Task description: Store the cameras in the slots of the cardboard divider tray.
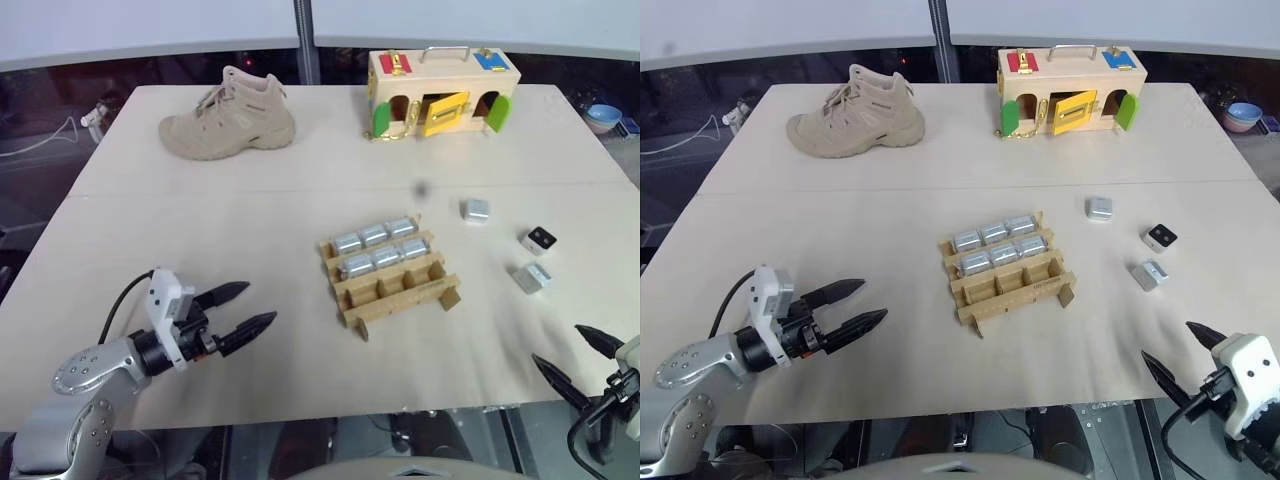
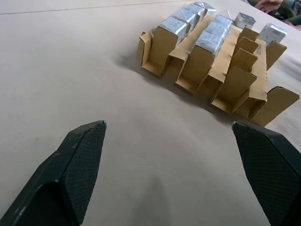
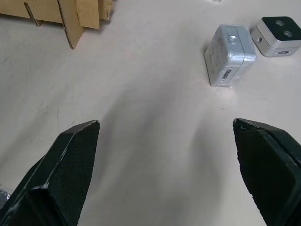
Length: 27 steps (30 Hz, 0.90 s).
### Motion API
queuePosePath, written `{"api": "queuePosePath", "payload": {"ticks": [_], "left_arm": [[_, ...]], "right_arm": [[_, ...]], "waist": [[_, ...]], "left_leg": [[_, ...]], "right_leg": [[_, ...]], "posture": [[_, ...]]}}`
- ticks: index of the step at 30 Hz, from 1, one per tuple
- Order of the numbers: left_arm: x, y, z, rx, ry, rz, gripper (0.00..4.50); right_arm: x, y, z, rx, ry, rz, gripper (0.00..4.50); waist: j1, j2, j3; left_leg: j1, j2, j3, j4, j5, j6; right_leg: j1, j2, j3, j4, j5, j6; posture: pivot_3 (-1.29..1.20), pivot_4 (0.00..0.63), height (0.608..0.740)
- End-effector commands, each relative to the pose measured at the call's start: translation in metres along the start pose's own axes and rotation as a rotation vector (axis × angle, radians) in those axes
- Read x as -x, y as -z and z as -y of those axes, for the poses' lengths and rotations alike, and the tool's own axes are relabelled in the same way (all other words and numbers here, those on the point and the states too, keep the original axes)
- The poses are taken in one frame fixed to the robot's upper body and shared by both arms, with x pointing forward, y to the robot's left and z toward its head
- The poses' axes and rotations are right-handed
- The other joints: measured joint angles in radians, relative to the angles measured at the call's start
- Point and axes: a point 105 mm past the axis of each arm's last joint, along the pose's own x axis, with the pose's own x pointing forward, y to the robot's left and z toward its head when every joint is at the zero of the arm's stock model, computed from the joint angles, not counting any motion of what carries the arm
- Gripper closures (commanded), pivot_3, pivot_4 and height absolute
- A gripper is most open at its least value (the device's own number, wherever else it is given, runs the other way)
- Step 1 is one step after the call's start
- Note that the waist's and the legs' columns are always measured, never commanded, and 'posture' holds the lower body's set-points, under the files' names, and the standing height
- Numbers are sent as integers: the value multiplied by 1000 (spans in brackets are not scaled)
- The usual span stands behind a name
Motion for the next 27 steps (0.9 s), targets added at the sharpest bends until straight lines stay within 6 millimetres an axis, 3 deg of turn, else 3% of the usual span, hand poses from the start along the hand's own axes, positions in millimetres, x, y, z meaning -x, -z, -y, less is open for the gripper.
{"api": "queuePosePath", "payload": {"ticks": [1, 3, 5, 7, 9, 15, 27], "left_arm": [[-9, -18, 4, -33, 3, 81, 62], [-22, -33, 1, -43, -6, 156, 62], [-29, -49, -1, -79, -20, 262, 62], [-28, -56, 9, -81, 101, 263, 62], [-20, -61, 23, -99, 266, 240, 62], [0, -62, 35, -215, 528, 126, 62], [3, -67, 45, -289, 655, 91, 62]], "right_arm": [[0, -17, 10, 16, 57, 69, 0], [-6, -31, 20, -17, 114, 108, 0], [-11, -35, 31, 56, 184, 25, 0], [-16, -39, 39, 65, 227, -29, 0], [-22, -45, 36, 28, 160, -48, 0], [-37, -50, 47, -80, 134, -141, 0], [-78, -46, 63, -184, 105, -226, 0]], "waist": [[0, 0, 0], [4, 0, 0], [6, 0, 0], [6, -1, -3], [2, -2, -3], [0, 0, -3], [-1, -1, -3]], "left_leg": [[0, 0, 0, 0, 0, 0], [0, 0, 0, 0, 0, 0], [0, 0, 0, 2, 0, 0], [0, -1, 1, 2, 0, 1], [1, -1, 1, 2, 0, 0], [0, -1, 1, -1, 0, 0], [-1, -1, 0, 0, 0, 1]], "right_leg": [[0, 0, 0, 0, 0, 0], [0, 0, 0, 0, 0, 0], [1, 0, 0, 0, 0, 0], [1, 1, 2, 0, 0, 0], [1, 3, 2, 2, 0, 0], [0, 4, 2, 0, 0, 0], [0, 5, 3, -2, 0, 0]], "posture": [[0, 150, 740], [0, 150, 740], [0, 150, 740], [0, 150, 740], [0, 150, 740], [0, 150, 740], [0, 150, 740]]}}
